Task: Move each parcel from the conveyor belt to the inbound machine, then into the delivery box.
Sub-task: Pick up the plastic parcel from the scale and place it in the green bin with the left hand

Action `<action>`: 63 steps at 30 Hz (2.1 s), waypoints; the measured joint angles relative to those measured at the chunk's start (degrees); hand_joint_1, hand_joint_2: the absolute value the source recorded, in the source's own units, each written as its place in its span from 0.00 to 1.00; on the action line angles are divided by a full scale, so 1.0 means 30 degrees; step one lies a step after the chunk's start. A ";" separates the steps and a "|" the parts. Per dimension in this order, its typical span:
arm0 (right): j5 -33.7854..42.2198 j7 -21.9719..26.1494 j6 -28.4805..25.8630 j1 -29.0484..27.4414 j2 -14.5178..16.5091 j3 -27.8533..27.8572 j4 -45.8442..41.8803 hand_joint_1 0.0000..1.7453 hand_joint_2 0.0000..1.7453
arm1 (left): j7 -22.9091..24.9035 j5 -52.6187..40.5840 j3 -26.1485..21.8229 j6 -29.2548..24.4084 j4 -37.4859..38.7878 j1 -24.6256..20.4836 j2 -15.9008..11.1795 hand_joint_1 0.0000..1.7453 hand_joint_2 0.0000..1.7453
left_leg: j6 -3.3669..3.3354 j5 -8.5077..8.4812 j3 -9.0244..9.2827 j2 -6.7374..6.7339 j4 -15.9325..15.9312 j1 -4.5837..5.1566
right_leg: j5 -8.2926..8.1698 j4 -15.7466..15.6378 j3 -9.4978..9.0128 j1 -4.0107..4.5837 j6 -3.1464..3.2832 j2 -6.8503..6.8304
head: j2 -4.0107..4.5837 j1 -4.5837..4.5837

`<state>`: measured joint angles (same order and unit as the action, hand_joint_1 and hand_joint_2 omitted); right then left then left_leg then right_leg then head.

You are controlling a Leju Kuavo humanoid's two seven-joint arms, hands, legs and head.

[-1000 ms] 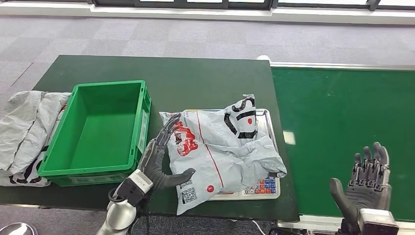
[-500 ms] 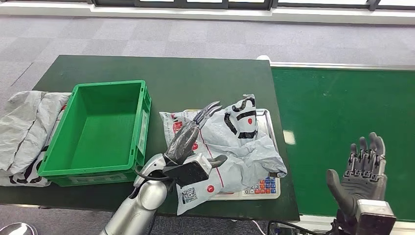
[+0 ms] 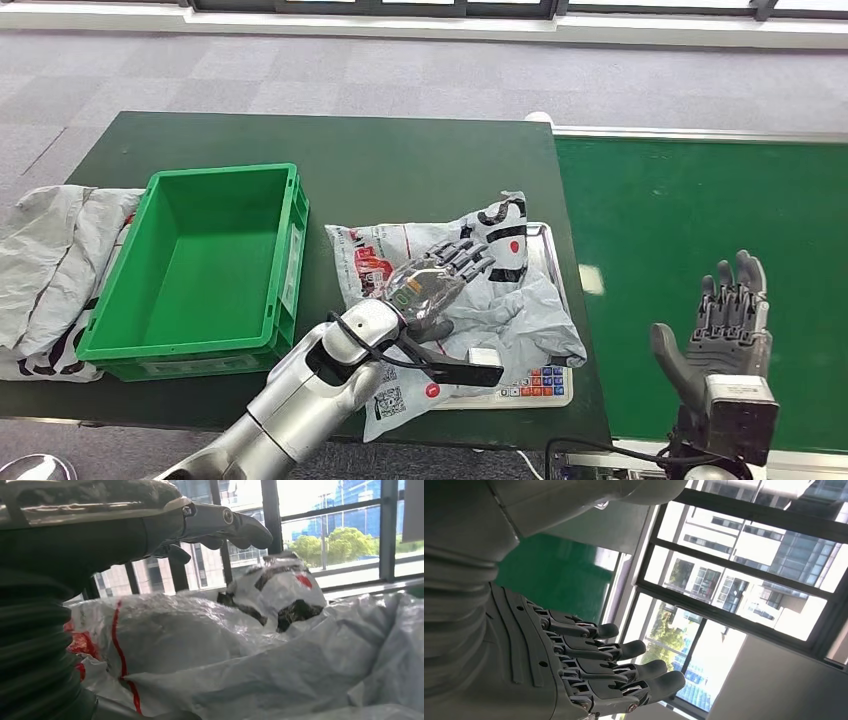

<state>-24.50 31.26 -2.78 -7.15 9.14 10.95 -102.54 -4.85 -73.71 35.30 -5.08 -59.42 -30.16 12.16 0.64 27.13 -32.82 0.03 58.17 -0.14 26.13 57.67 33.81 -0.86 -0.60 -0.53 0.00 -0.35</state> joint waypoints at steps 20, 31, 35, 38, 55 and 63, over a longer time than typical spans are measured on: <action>-0.0594 -0.0330 -0.0544 -0.0528 0.0000 -0.0288 0.0075 0.00 1.00 | 0.0014 0.2956 -0.0941 -0.2866 -0.1062 -0.0169 0.0011 1.00 1.00 | 0.0000 0.0002 -0.0018 0.0004 -0.0004 -0.0002 | 0.0003 0.0005 0.0008 0.0002 0.0001 -0.0005 | 0.0000 0.0000; -0.0610 -0.0333 -0.0625 -0.0657 0.0000 -0.0299 0.0075 0.00 1.00 | -0.0279 0.3486 -0.1706 -0.3401 -0.2561 0.0463 -0.0133 1.00 1.00 | 0.0000 0.0000 -0.0020 0.0005 -0.0004 -0.0003 | 0.0003 0.0005 0.0009 0.0002 0.0002 -0.0008 | 0.0000 0.0000; -0.0612 -0.0337 -0.0634 -0.0659 0.0000 -0.0299 0.0075 0.00 1.00 | -0.0328 0.3586 -0.1801 -0.3479 -0.2690 0.0519 -0.0140 1.00 1.00 | 0.0000 0.0000 -0.0020 0.0005 -0.0004 -0.0003 | 0.0003 0.0005 0.0009 0.0002 0.0002 -0.0008 | 0.0000 0.0000; -0.0611 -0.0339 -0.0712 -0.0695 0.0000 -0.0304 0.0075 0.00 1.00 | -0.0614 0.4109 -0.1979 -0.3959 -0.2947 0.0674 -0.0164 0.99 1.00 | 0.0000 0.0001 -0.0021 0.0005 -0.0004 -0.0003 | 0.0004 0.0005 0.0011 0.0002 0.0002 -0.0008 | 0.0000 0.0000; -0.0556 -0.0359 -0.0889 -0.0836 -0.0044 -0.0621 0.0095 0.00 1.00 | 0.0290 0.2417 -0.1919 0.0176 -0.0692 0.0145 -0.0466 0.00 1.00 | 0.0002 -0.0002 -0.0015 0.0002 -0.0004 -0.0002 | 0.0005 0.0005 0.0018 0.0002 0.0006 -0.0006 | 0.0002 0.0000; -0.0601 -0.0361 -0.0843 -0.0605 -0.0044 -0.0643 0.0423 0.00 1.00 | 0.0257 0.1992 -0.1067 0.1523 0.2251 -0.0789 -0.0359 0.00 1.00 | 0.0002 -0.0001 -0.0008 0.0011 -0.0005 -0.0003 | 0.0007 0.0005 0.0000 0.0003 0.0006 -0.0015 | 0.0000 0.0000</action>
<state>-26.30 30.18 -5.31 -8.97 9.01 9.02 -101.27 -4.08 -67.73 32.10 -0.51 -52.67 -32.53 11.09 0.65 27.12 -32.85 0.06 58.16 -0.15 26.15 57.69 33.81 -0.86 -0.58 -0.58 0.00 -0.35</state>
